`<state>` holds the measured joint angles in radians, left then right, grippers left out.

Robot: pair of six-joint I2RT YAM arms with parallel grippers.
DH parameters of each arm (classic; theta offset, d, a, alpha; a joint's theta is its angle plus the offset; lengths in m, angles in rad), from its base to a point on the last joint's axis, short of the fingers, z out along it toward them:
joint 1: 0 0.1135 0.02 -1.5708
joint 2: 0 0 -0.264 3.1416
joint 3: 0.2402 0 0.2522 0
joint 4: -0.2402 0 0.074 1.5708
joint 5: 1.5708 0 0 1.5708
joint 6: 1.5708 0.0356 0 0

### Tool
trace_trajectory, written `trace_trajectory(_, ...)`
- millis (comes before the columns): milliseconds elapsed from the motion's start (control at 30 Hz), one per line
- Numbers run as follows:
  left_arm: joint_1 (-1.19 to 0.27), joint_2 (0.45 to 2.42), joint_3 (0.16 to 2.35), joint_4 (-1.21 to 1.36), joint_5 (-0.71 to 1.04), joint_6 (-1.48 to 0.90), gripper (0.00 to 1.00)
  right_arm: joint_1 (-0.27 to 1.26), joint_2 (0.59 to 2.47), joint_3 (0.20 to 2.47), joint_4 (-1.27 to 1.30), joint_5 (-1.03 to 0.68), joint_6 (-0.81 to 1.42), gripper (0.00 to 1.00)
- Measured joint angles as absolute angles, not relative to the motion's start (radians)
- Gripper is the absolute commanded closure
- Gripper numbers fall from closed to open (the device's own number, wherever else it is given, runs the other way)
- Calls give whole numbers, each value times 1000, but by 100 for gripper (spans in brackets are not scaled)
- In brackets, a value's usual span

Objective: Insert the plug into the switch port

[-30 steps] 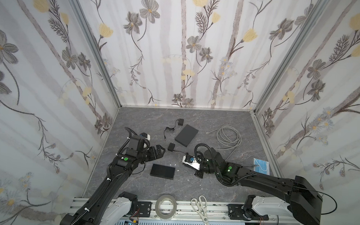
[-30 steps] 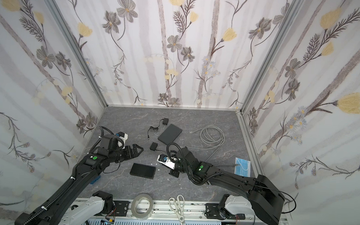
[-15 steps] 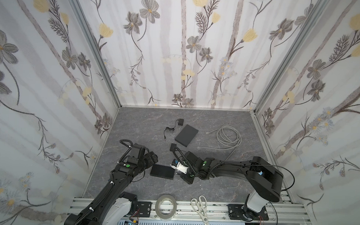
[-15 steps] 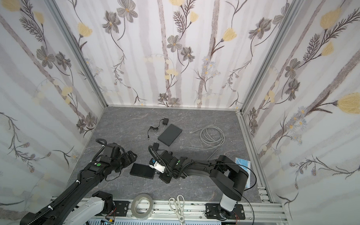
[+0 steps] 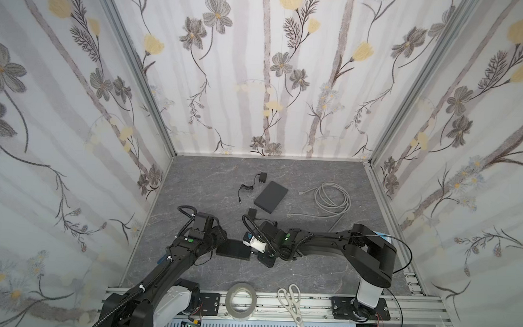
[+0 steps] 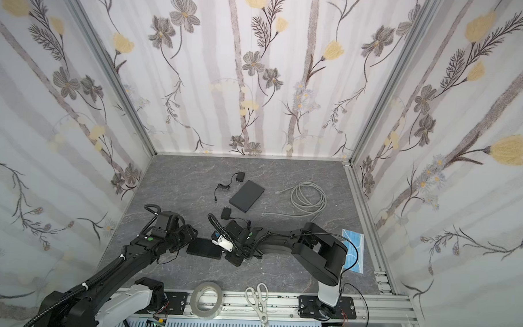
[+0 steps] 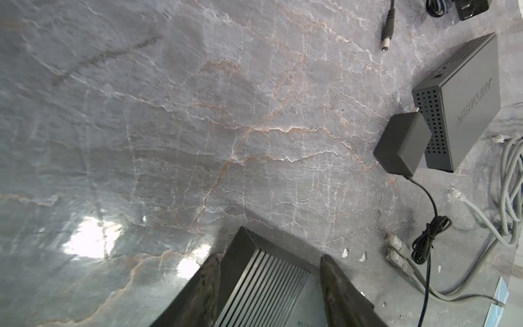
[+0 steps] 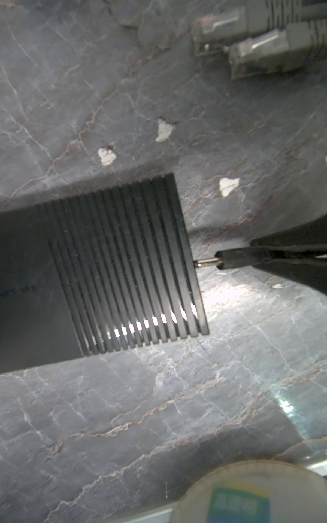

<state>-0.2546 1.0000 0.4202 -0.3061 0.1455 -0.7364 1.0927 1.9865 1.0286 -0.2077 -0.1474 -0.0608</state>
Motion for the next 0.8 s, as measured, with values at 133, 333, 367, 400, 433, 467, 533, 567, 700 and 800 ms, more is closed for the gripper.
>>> trace_trajectory(133, -255, 1035, 419, -279, 162, -733, 41, 1096, 1989, 1035, -218, -139, -61, 100)
trace_trajectory(333, -255, 1034, 419, -264, 180, -729, 41, 1100, 1996, 1058, -257, -112, -62, 100)
trace_trajectory(367, -255, 1029, 419, -263, 179, -728, 41, 1100, 1996, 1063, -266, -104, -63, 100)
trace_trajectory(400, -255, 1026, 419, -262, 179, -727, 41, 1100, 1997, 1067, -277, -97, -66, 100)
trace_trajectory(433, -255, 1023, 419, -262, 179, -722, 41, 1100, 2000, 1075, -292, -90, -66, 100)
trace_trajectory(467, -255, 1023, 419, -262, 180, -722, 40, 1102, 2004, 1084, -305, -84, -70, 100)
trace_trajectory(533, -255, 1023, 419, -262, 180, -721, 40, 1108, 2010, 1099, -325, -68, -81, 100)
trace_trajectory(567, -256, 1023, 419, -262, 180, -721, 40, 1109, 2010, 1102, -332, -63, -80, 100)
trace_trajectory(700, -257, 994, 415, -253, 200, -706, 41, 1097, 1958, 1056, -362, -45, -87, 100)
trace_trajectory(800, -260, 923, 391, -207, 265, -686, 41, 1062, 1866, 997, -354, -61, -88, 100)
